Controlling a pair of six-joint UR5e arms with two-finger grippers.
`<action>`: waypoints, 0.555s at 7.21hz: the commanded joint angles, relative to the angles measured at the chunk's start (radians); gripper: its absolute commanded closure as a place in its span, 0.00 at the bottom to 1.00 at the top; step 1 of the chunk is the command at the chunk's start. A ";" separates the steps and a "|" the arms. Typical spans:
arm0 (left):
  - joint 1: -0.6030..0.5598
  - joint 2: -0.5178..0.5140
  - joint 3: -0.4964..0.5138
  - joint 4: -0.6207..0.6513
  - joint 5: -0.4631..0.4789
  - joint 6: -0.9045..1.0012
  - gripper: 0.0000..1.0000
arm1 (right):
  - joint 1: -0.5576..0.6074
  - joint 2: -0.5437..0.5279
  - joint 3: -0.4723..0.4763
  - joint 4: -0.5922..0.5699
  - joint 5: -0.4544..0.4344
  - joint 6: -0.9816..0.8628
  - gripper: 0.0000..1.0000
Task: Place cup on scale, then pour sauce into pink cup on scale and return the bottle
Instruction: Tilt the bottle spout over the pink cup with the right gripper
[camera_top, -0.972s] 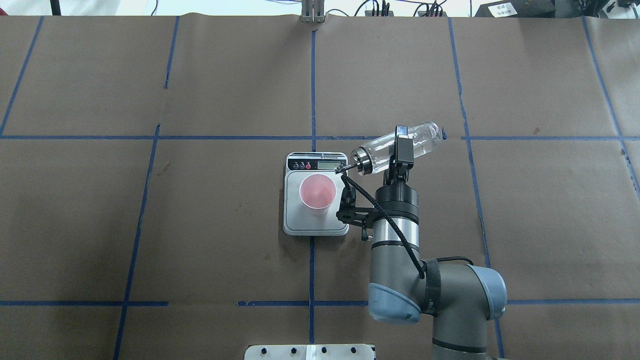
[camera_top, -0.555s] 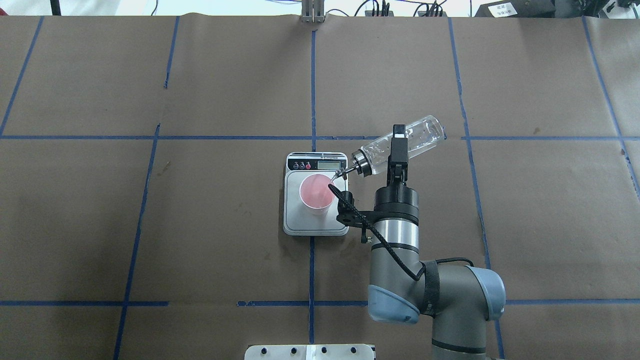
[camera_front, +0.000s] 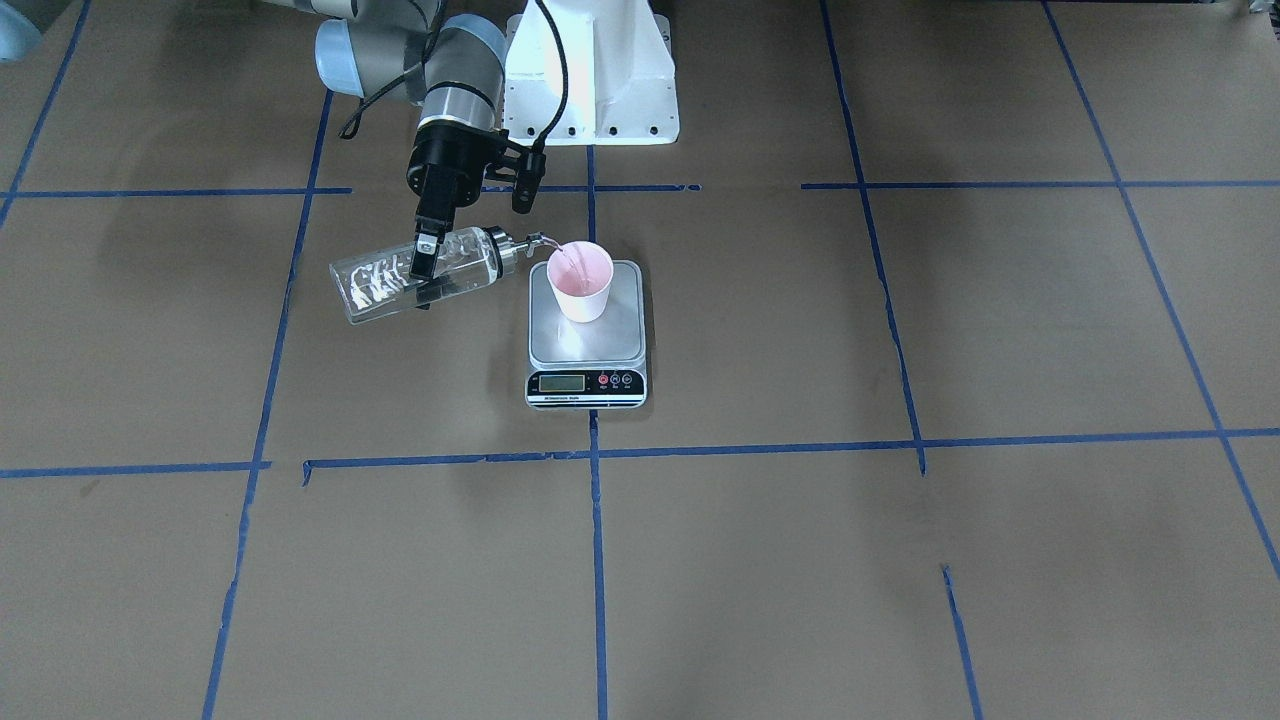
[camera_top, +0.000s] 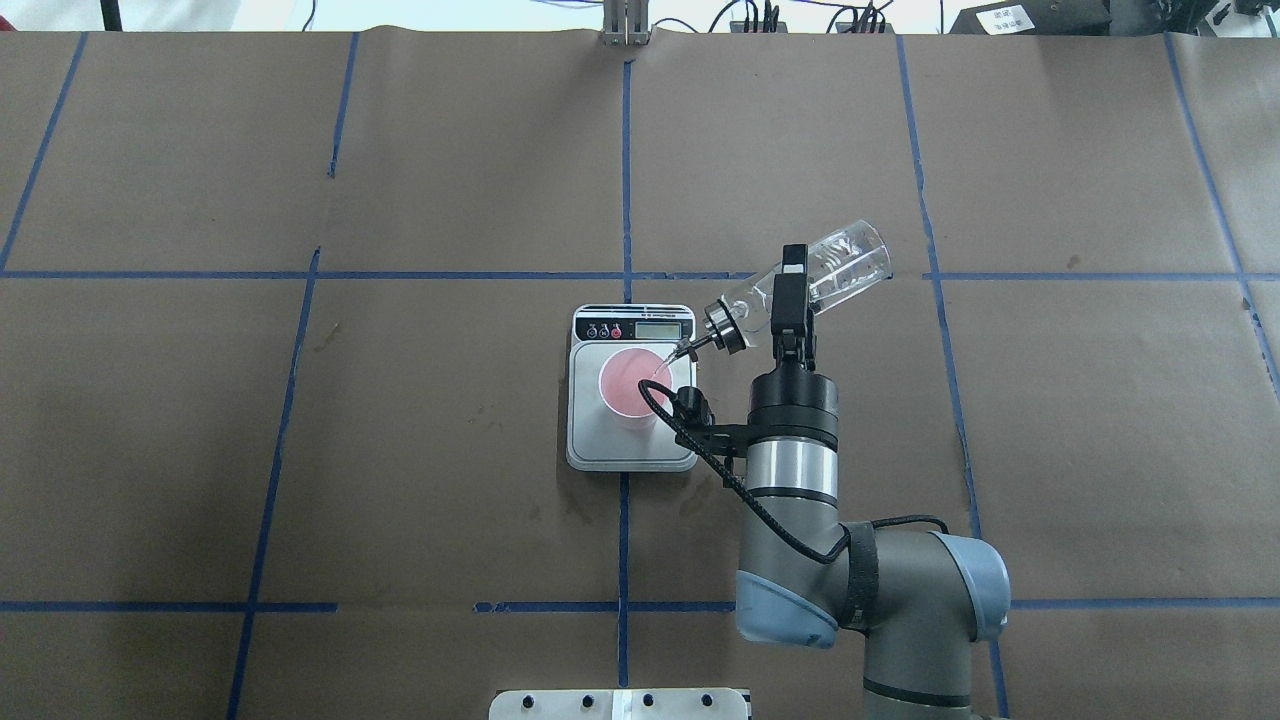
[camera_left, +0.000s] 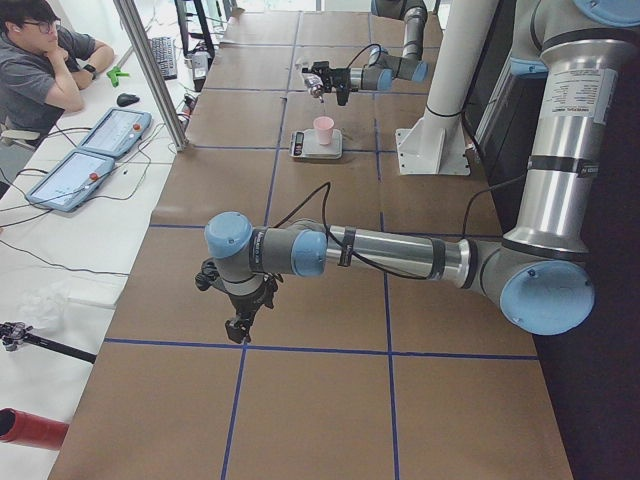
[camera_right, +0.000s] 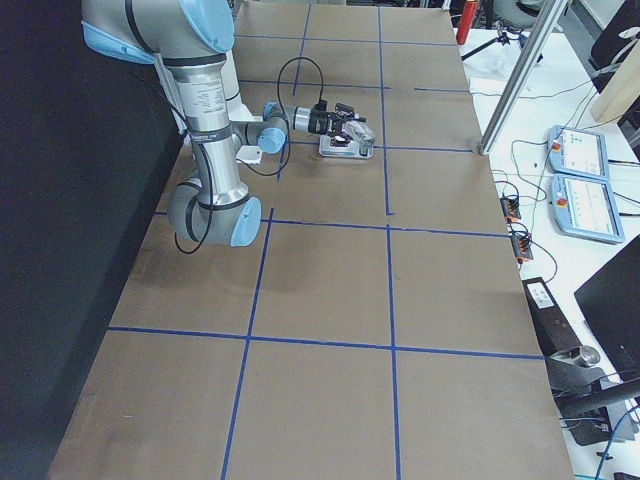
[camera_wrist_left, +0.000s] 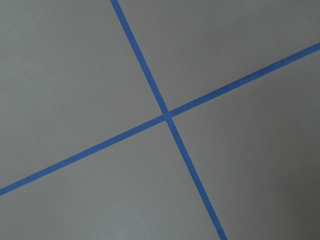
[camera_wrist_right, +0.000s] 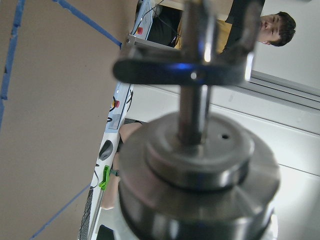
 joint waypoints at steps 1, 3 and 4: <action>0.001 -0.002 0.005 0.001 0.000 0.000 0.00 | 0.000 0.001 0.000 0.000 -0.027 -0.066 1.00; 0.002 -0.004 0.003 0.001 0.000 0.000 0.00 | -0.001 0.001 0.008 0.012 -0.021 -0.051 1.00; 0.002 -0.005 0.002 0.001 0.000 0.000 0.00 | -0.003 0.001 0.006 0.030 -0.014 -0.035 1.00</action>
